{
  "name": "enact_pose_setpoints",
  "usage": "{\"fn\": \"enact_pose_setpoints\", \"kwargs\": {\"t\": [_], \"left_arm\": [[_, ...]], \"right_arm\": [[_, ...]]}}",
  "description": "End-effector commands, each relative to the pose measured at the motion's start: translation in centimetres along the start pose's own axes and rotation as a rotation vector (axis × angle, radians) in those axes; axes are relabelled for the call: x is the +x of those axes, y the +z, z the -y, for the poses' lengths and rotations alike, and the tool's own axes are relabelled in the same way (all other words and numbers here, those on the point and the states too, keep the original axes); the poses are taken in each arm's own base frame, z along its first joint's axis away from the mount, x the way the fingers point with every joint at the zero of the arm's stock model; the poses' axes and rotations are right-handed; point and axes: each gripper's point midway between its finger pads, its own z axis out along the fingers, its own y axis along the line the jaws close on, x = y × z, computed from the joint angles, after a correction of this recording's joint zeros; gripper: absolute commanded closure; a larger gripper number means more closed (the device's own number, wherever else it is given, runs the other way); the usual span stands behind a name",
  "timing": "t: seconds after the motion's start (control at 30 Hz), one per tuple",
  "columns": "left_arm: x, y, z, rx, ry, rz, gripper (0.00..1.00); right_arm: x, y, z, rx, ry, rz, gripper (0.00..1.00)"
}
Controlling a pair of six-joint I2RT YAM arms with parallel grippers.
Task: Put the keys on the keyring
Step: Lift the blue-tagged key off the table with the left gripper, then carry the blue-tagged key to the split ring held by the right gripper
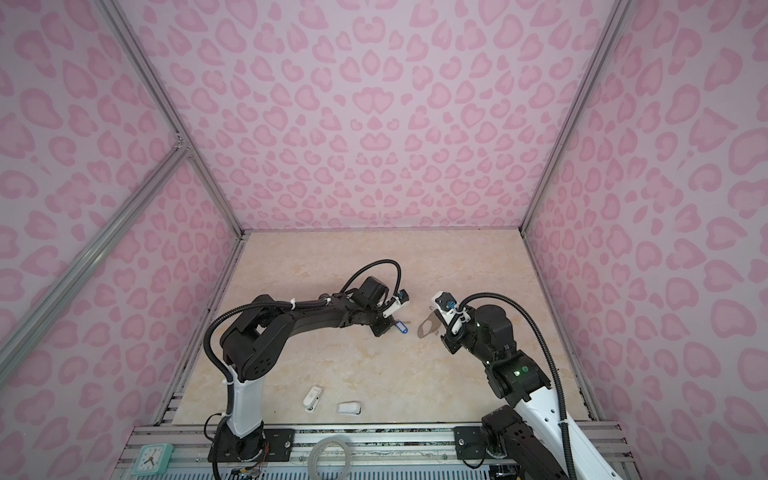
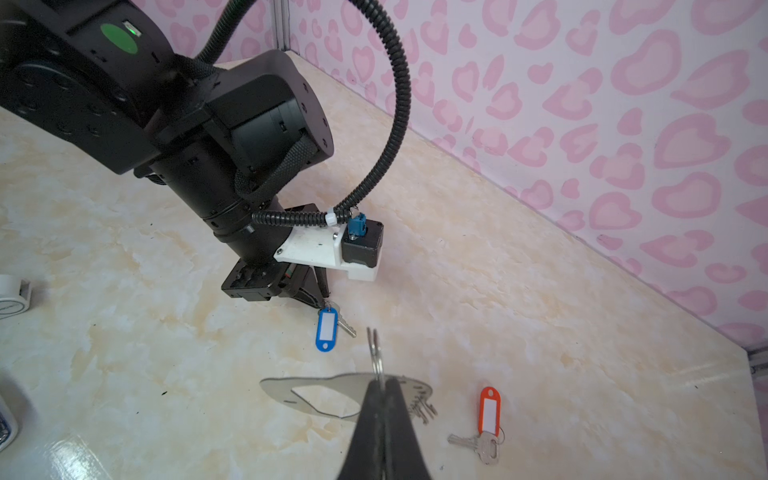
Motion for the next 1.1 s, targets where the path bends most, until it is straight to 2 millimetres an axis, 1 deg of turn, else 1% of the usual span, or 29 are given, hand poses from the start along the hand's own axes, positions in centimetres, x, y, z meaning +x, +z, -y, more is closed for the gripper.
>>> {"fn": "enact_pose_setpoints", "kwargs": {"t": [0.0,0.1,0.13,0.23,0.43,0.5,0.57,0.63,0.7,0.9,1.0,1.07], "left_arm": [[0.1,0.2,0.2,0.007,0.011,-0.011,0.87],[0.1,0.2,0.3,0.014,0.013,-0.01,0.9],[0.0,0.1,0.4,0.017,0.015,-0.006,0.93],[-0.5,-0.4,0.6,0.03,0.015,0.014,0.96],[-2.0,-2.2,1.0,0.059,0.023,0.074,0.96],[-2.6,-3.2,1.0,0.066,0.016,0.105,0.96],[-3.2,-4.6,0.9,0.086,-0.01,0.151,0.96],[-4.2,-6.7,1.1,0.124,-0.022,0.217,0.96],[-4.9,-8.7,1.1,0.132,0.006,0.273,0.96],[-6.4,-14.0,1.5,0.064,0.131,0.373,0.96],[-6.8,-16.2,2.4,0.084,0.196,0.404,0.97],[-7.4,-17.8,2.7,0.081,0.207,0.439,0.96]], "right_arm": [[-0.7,-0.1,0.3,0.012,-0.002,0.027,1.0],[-0.7,-0.1,0.3,0.012,-0.002,0.026,1.0],[-0.7,-0.1,0.3,0.013,-0.003,0.027,1.0],[-0.8,-0.2,0.3,0.015,-0.002,0.031,1.0],[-0.8,-0.2,0.2,0.013,-0.003,0.033,1.0],[-0.8,-0.2,0.3,0.015,-0.007,0.032,1.0],[-0.7,-0.3,0.4,0.02,-0.014,0.031,1.0],[-0.6,-0.2,0.4,0.023,-0.018,0.027,1.0],[-0.5,0.0,0.3,0.017,-0.022,0.023,1.0],[-0.7,0.8,-0.2,-0.009,-0.033,0.034,1.0],[-0.8,1.3,-0.7,-0.026,-0.05,0.035,1.0],[-1.0,1.6,-1.0,-0.031,-0.065,0.04,1.0]]}}
